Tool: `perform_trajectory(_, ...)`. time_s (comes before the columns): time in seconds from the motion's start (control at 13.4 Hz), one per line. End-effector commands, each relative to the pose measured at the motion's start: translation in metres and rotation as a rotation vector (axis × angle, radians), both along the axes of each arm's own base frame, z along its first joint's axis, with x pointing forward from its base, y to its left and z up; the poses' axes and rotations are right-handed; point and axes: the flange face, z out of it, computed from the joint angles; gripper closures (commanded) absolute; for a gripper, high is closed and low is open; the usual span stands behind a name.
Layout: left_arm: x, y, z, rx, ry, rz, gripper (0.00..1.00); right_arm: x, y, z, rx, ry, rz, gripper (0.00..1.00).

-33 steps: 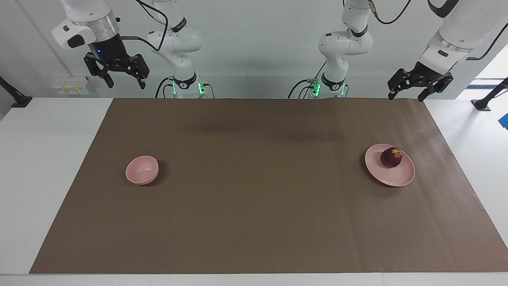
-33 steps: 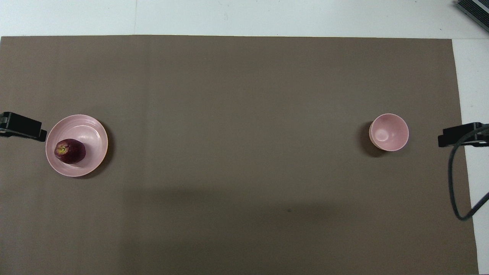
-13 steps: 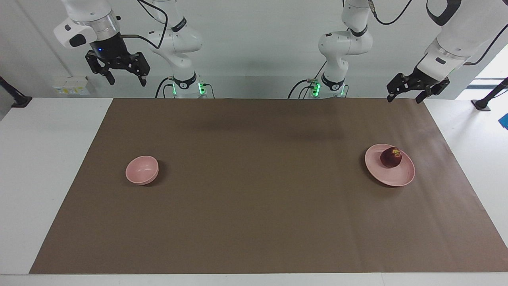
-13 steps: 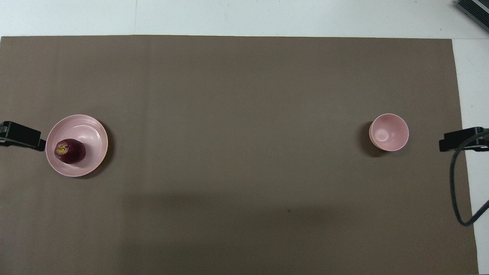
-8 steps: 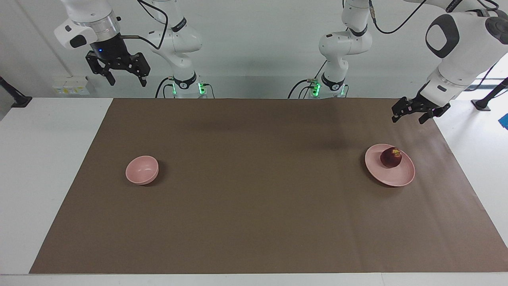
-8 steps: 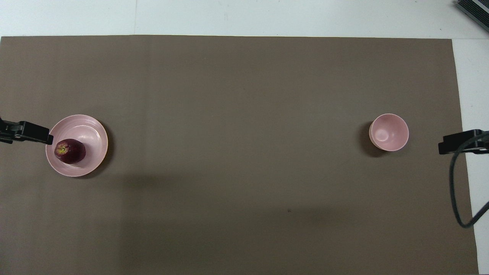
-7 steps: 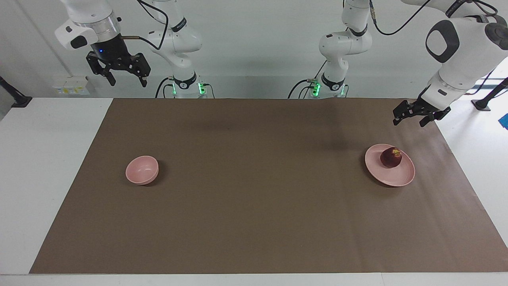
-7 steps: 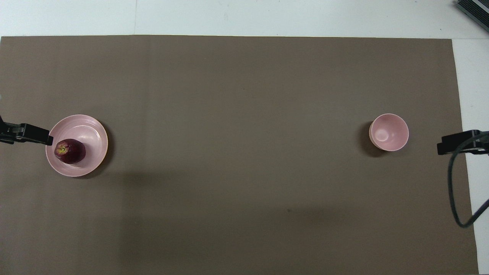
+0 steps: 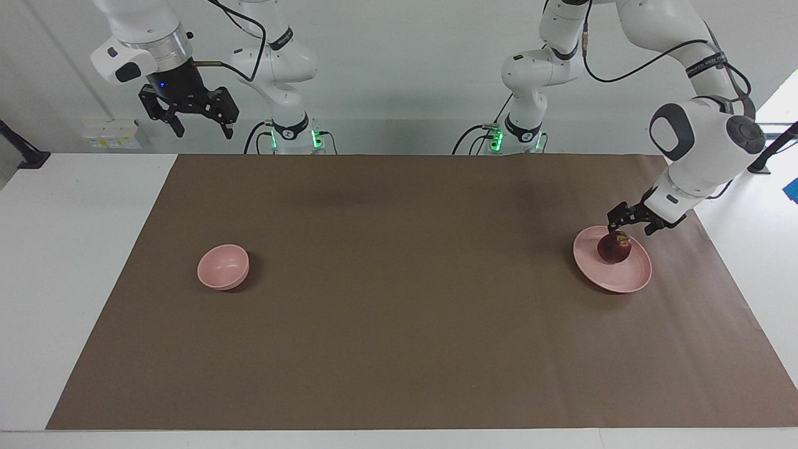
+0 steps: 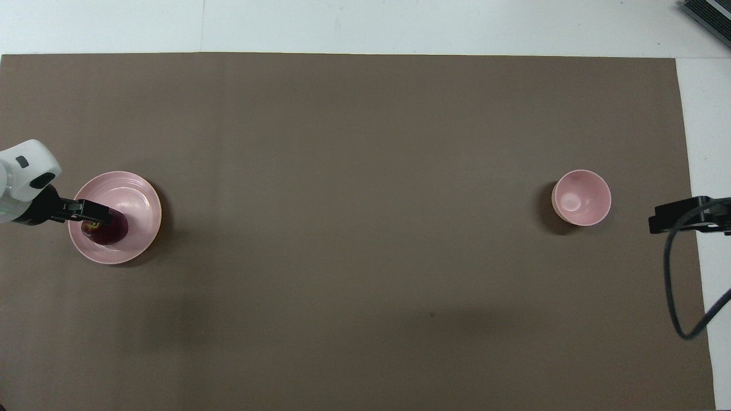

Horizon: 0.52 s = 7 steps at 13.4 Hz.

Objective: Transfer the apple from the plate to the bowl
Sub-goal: 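Lower the left gripper onto the red apple on the pink plate and close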

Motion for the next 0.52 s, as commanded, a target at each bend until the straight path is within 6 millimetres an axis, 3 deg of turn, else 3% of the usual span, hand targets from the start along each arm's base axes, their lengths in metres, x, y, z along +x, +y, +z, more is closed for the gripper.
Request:
perform_trajectory(0.0,-0.010,0.009,-0.040,0.007,-0.020,-0.008,0.00,-0.005,0.000,0.000,0.016,-0.017,0.003,0.00)
perform_trajectory(0.3,-0.016,0.008,-0.074,0.004,-0.002,0.006,0.00,-0.005,0.000,0.000,0.016,-0.017,0.003,0.00)
perform_trajectory(0.45,-0.017,0.008,-0.076,0.003,0.003,0.011,0.00,-0.005,0.000,0.000,0.015,-0.017,0.003,0.00)
